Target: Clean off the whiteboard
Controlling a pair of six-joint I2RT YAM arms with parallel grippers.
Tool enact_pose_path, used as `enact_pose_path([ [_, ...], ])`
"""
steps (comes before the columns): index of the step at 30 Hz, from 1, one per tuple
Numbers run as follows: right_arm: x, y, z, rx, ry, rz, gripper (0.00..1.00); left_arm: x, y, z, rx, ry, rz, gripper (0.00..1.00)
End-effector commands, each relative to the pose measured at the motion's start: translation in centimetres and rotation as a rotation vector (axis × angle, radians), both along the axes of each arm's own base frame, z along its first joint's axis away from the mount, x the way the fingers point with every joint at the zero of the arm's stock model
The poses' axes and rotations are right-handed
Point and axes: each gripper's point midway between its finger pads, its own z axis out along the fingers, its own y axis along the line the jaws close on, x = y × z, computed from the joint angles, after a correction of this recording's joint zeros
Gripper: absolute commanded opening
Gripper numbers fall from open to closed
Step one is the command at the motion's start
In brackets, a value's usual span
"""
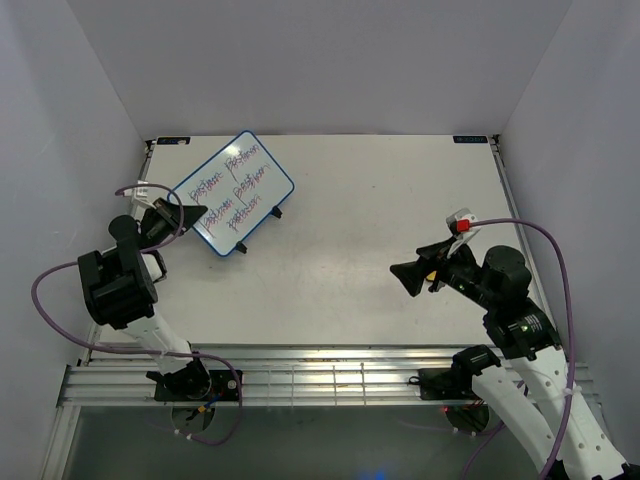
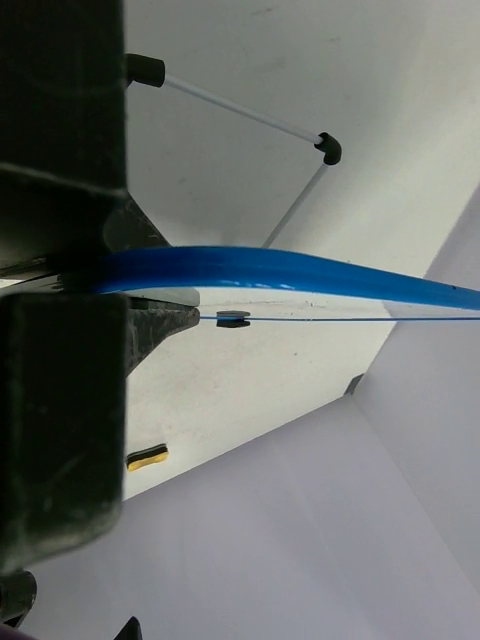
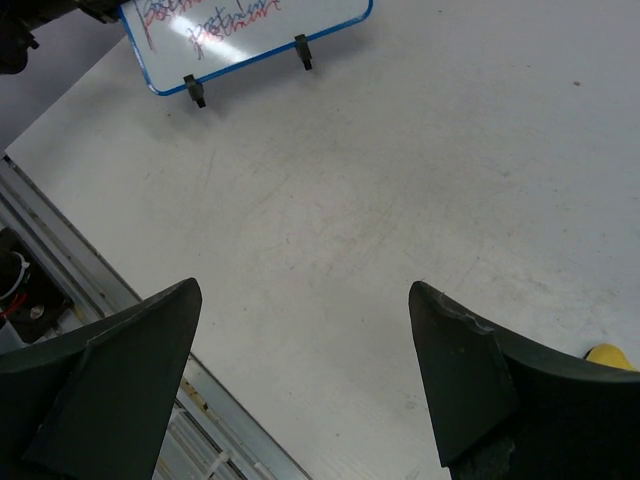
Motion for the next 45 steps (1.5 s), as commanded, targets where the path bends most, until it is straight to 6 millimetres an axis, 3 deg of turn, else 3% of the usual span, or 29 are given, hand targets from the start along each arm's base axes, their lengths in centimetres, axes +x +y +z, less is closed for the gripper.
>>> enact_pose_path([
  [1,1.8,-0.7,0.6,0.02,0.002,-0.099,0.9,-0.4,-0.4,6.2,0.053,-0.185,0.01,0.0],
  [7,4.0,-2.1,-2.1,0.007,0.117,-0.26,0.9,-1.0,-1.5,9.7,0.104,-0.259,0.029,0.0],
  [9,4.2,-1.8,-2.7,0.004,0.141,-0.25,0.9,-1.0,-1.5,9.7,0.11,-0.253,0.043,0.0],
  [15,4.2,-1.4,-4.6,-0.014,0.191,-0.236,0.9,-0.3,-1.6,6.6,0.084,-0.171,0.033,0.0],
  [21,4.1,-1.5,-4.0,-0.007,0.168,-0.236,0.9,0.5,-1.2,0.7,0.063,-0.017,0.024,0.0],
  [28,3.9,-1.4,-4.1,-0.019,0.159,-0.217,0.9,0.9,-0.7,-1.9,0.112,0.013,0.036,0.0],
  [35,3.9,-1.3,-4.2,-0.028,0.153,-0.2,0.9,1.2,0.1,-2.6,0.158,0.033,0.087,0.0],
  [39,3.7,-1.1,-4.1,-0.026,0.149,-0.187,0.9,1.0,0.3,-3.0,0.174,0.044,0.105,0.24],
  [42,3.7,-1.1,-4.1,-0.026,0.144,-0.185,0.9,0.9,0.3,-3.2,0.18,0.051,0.112,0.25],
  [45,3.6,-1.2,-4.1,-0.027,0.139,-0.184,0.9,0.7,0.8,-3.3,0.2,0.057,0.152,0.41],
])
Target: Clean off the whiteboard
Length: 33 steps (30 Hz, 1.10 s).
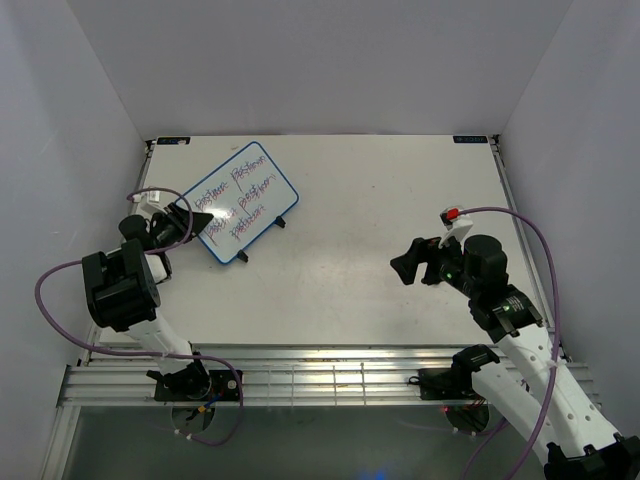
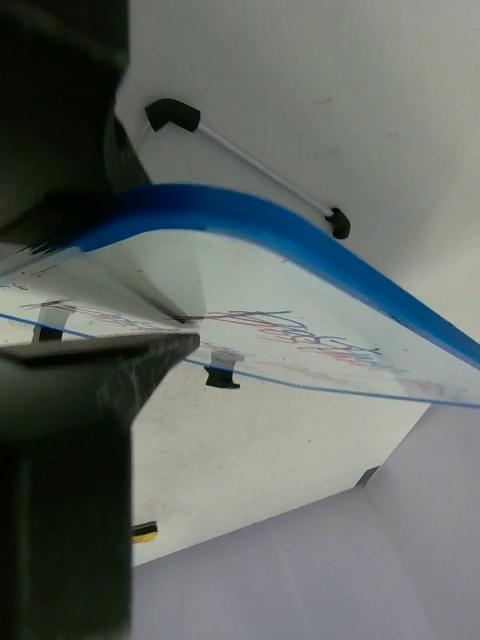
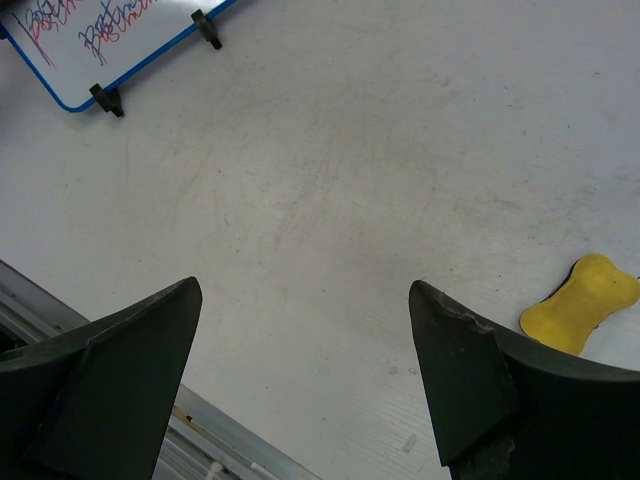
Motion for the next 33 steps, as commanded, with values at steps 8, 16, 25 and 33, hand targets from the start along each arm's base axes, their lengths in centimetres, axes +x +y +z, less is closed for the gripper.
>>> enact_pose_path([
  [8,0.1,0.4,1.4,0.015,-0.077,0.035,0.9,-0.3,1.6,0.9,0.111,-0.036,0.118,0.62],
  [16,-0.2,0.5,1.5,0.006,-0.094,0.055,0.9,-0.7,2.0,2.4,0.076,-0.073,0.108,0.63],
  [25,-0.4,0.6,1.5,0.011,-0.1,0.069,0.9,-1.3,1.4,3.1,0.071,-0.096,0.079,0.42],
  [33,-0.4,0.7,1.6,0.011,-0.102,0.073,0.9,-1.6,1.7,4.6,0.096,-0.136,0.104,0.0],
])
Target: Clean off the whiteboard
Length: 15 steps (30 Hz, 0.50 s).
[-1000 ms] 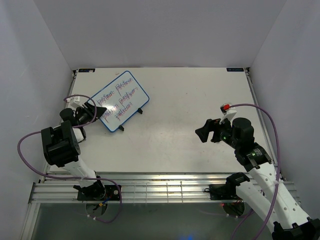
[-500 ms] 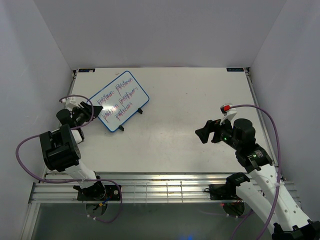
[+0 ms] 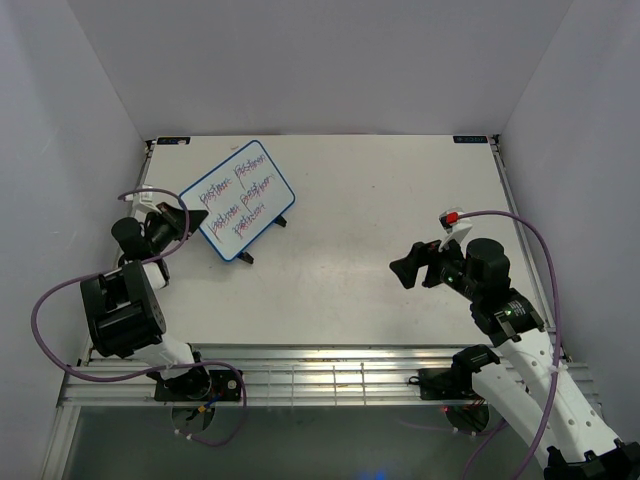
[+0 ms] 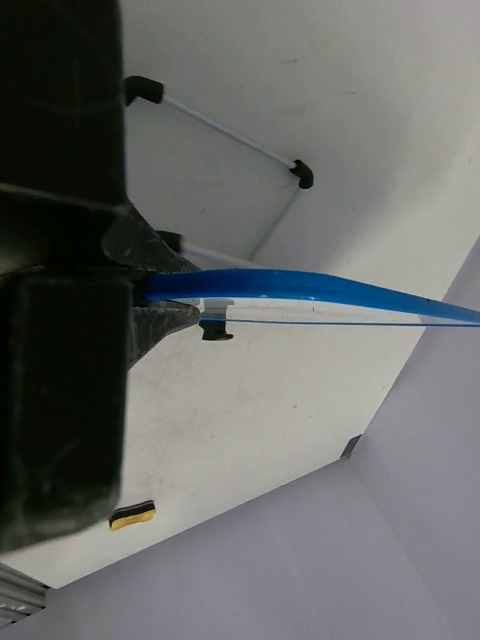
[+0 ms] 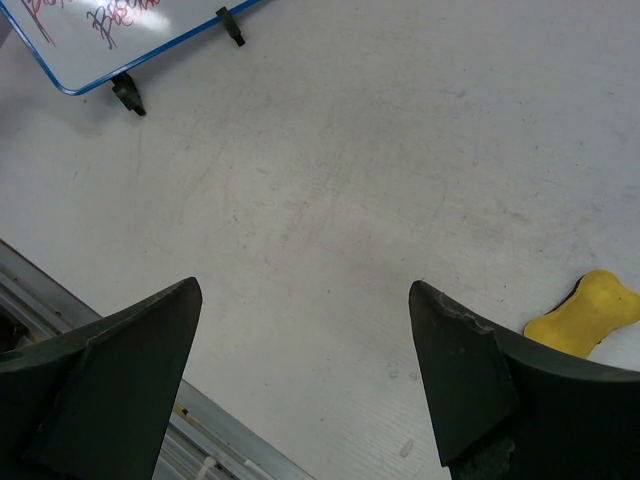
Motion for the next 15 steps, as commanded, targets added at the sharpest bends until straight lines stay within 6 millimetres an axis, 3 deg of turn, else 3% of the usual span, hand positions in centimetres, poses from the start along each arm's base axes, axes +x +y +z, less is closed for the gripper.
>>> enact_pose_path([
  [1,0.2,0.4,1.2,0.014,-0.058,0.023,0.9,0.2,1.5,1.2,0.084,-0.068,0.068,0.0],
  [9,0.2,0.3,1.1,0.013,-0.056,0.022,0.9,0.0,1.2,3.8,0.099,-0.142,0.061,0.0],
  [15,0.5,0.3,0.8,0.01,-0.051,0.007,0.9,-0.2,-1.3,9.4,0.102,-0.275,-0.033,0.0],
])
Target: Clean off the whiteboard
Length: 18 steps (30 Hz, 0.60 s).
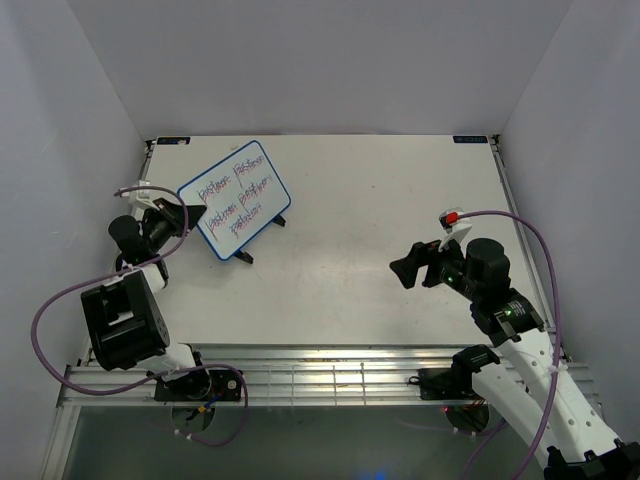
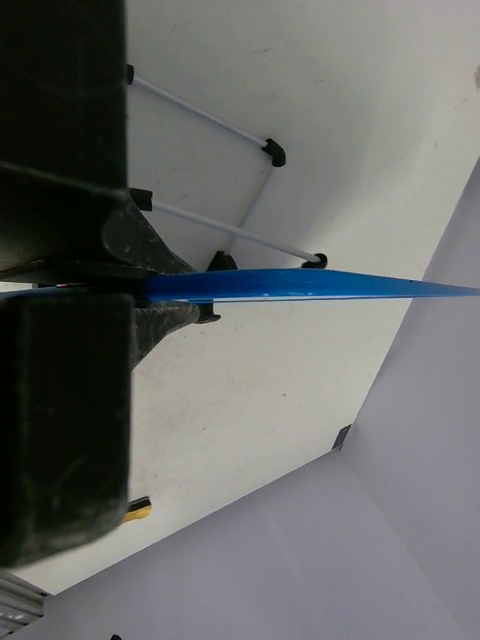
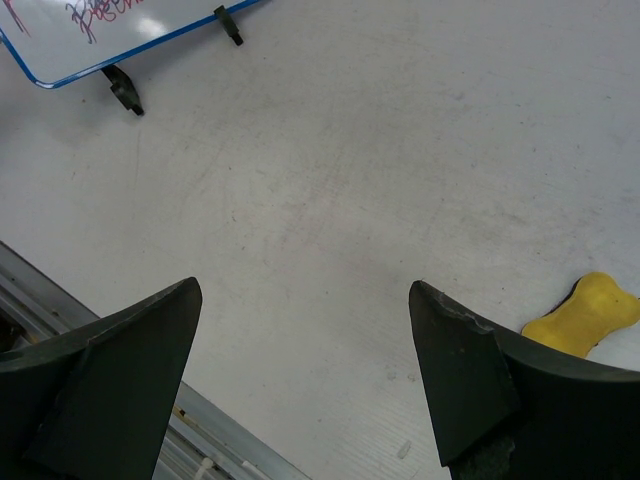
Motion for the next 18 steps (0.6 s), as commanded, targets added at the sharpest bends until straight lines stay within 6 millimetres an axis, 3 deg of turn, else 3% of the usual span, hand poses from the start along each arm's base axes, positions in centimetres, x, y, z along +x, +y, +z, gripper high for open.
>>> enact_pose_path([
  [1,0.5,0.3,0.8,0.022,-0.038,0.0,0.9,0.2,-1.3,7.5,0.085,-0.234,-0.039,0.0],
  [10,2.2,-0.4,0.0,0.032,0.009,-0.107,0.9,-2.1,-6.7,14.3,0.02,-0.329,-0.16,0.0],
  [11,3.2,-1.5,-0.3,0.005,0.016,-0.187,0.9,-2.5,-8.3,14.3,-0.001,-0.279,-0.2,0.0],
  [13,4.2,-4.2,-1.3,-0.042,0.061,-0.349,0.9,-2.8,-9.3,15.1,-0.01,-0.246,-0.192,0.0],
  [14,4.7,-4.8,-1.7,-0.061,0.087,-0.381,0.9,-4.1,-10.5,15.2,-0.023,-0.206,-0.213,0.0],
  [16,5.4,-6.3,-2.5,-0.067,0.132,-0.426,0.92,-5.2,-10.7,14.2,-0.047,-0.128,-0.206,0.0],
  [18,6.3,-7.9,-3.4,-0.06,0.187,-0.469,0.93,-7.6,-11.4,12.9,-0.075,-0.035,-0.242,0.0],
])
